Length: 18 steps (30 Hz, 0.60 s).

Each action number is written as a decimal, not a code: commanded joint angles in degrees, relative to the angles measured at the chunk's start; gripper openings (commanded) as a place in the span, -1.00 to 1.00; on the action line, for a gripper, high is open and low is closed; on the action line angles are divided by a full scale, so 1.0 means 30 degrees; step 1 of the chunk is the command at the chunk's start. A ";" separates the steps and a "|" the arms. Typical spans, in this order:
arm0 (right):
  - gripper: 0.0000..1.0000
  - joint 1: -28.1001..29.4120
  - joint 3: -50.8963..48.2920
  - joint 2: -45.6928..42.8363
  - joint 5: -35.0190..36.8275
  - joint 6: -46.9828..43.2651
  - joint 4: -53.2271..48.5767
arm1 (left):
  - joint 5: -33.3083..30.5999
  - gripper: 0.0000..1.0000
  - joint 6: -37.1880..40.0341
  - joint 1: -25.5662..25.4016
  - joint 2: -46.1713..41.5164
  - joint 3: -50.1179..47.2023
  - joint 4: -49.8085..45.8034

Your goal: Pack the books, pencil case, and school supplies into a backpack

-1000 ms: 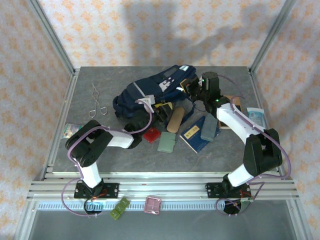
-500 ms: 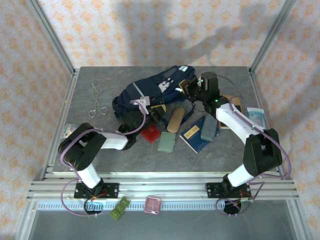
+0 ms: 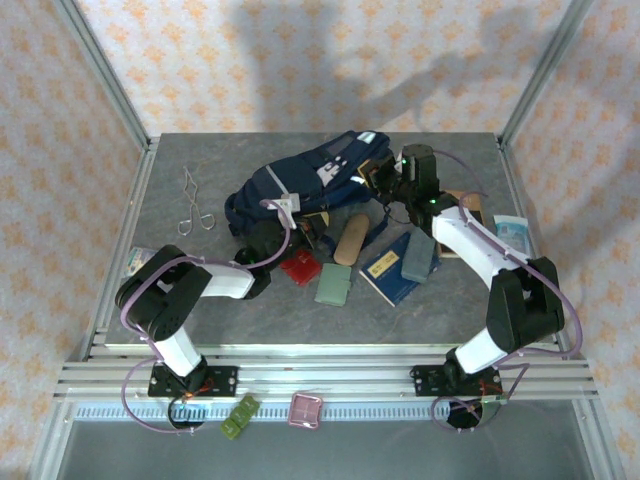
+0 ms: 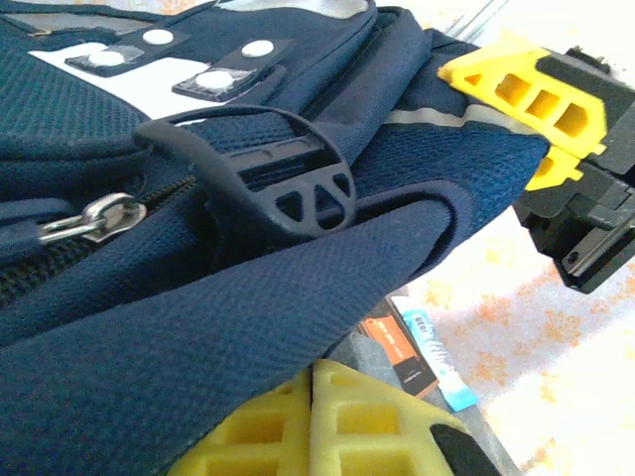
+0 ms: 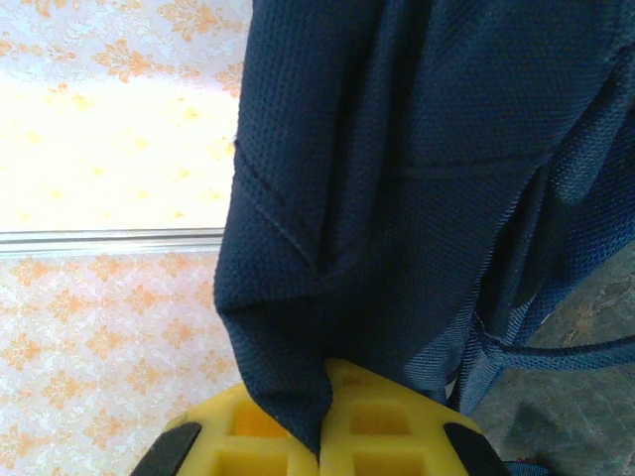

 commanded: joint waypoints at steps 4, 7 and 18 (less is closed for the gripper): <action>-1.00 0.0130 0.0718 -0.0449 -0.0444 -0.0774 0.0642 | -0.0950 -1.00 0.0921 0.0275 -0.1506 -0.0085 -0.2578; -1.00 -0.0124 0.0454 -0.0297 0.0067 -0.1008 0.0460 | -0.2254 -1.00 0.1176 0.0274 -0.2409 -0.0544 -0.4334; -1.00 -0.0463 0.0015 0.0050 -0.0931 -0.0419 0.1463 | -0.1212 -0.12 0.1308 0.0276 -0.2921 -0.1256 -0.3775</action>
